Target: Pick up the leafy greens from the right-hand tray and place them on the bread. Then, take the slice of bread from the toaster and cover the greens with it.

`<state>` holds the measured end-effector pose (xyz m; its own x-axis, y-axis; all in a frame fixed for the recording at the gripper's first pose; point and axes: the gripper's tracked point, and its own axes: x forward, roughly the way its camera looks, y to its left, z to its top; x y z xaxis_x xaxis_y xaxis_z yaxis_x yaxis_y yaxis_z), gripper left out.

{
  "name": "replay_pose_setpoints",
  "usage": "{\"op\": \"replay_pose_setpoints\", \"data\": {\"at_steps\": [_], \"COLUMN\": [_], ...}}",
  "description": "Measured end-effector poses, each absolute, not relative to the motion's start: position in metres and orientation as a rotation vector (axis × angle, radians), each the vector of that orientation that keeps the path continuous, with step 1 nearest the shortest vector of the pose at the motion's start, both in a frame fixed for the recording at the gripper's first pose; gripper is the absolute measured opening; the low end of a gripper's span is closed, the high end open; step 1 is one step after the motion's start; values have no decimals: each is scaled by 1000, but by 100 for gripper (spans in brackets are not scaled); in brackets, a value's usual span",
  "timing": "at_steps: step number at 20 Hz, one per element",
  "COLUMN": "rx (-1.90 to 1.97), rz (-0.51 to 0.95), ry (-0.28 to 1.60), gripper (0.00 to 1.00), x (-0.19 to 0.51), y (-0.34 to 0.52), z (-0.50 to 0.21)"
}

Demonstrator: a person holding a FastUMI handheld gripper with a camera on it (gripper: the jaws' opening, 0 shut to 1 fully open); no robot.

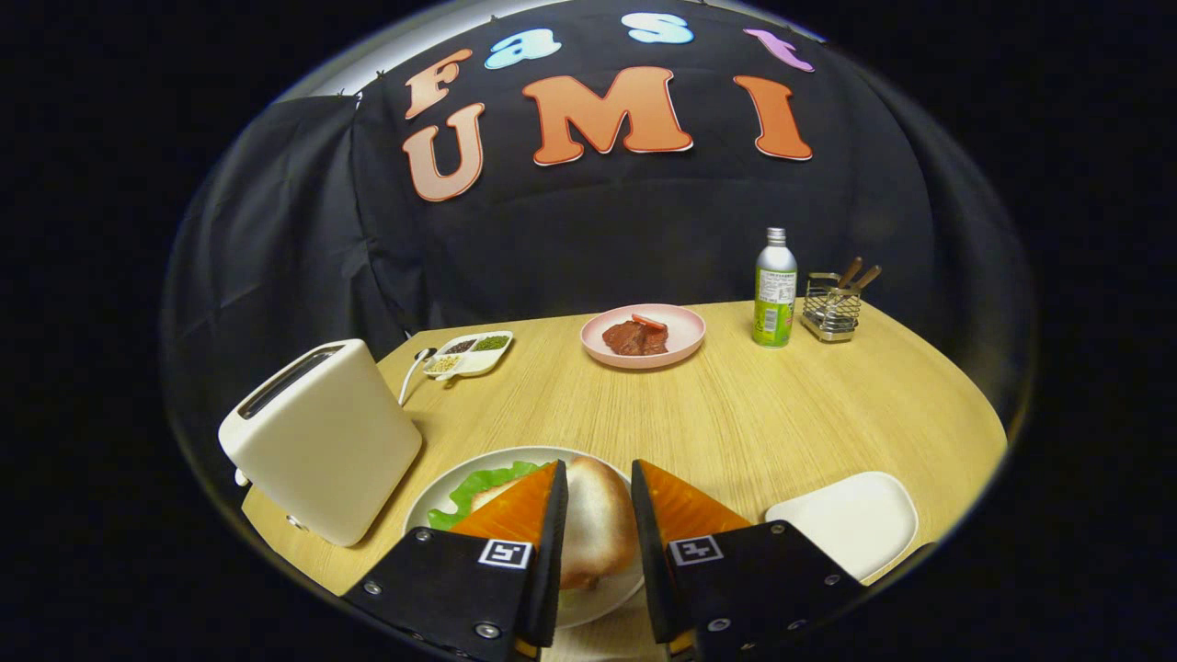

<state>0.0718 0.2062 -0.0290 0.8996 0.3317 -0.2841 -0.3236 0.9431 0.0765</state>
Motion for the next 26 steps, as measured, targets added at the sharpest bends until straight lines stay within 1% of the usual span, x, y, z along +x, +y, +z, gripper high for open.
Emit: {"op": "replay_pose_setpoints", "data": {"at_steps": [1,3,5,6,7,8,11,12,18,26], "rx": [31,21,3,-9,-20,-32,-79,-98,-114,-136], "rz": [332,307,279,262,245,231,192,178,144,64], "ry": [292,274,254,241,228,214,165,149,77,69], "gripper": [41,48,61,71,76,84,95,97,97,97], "x": [72,73,74,74,74,73,68,66,51,42], "y": [202,190,175,166,158,150,124,116,77,34], "z": [-27,-22,-16,-13,-8,-4,12,17,44,42]}}
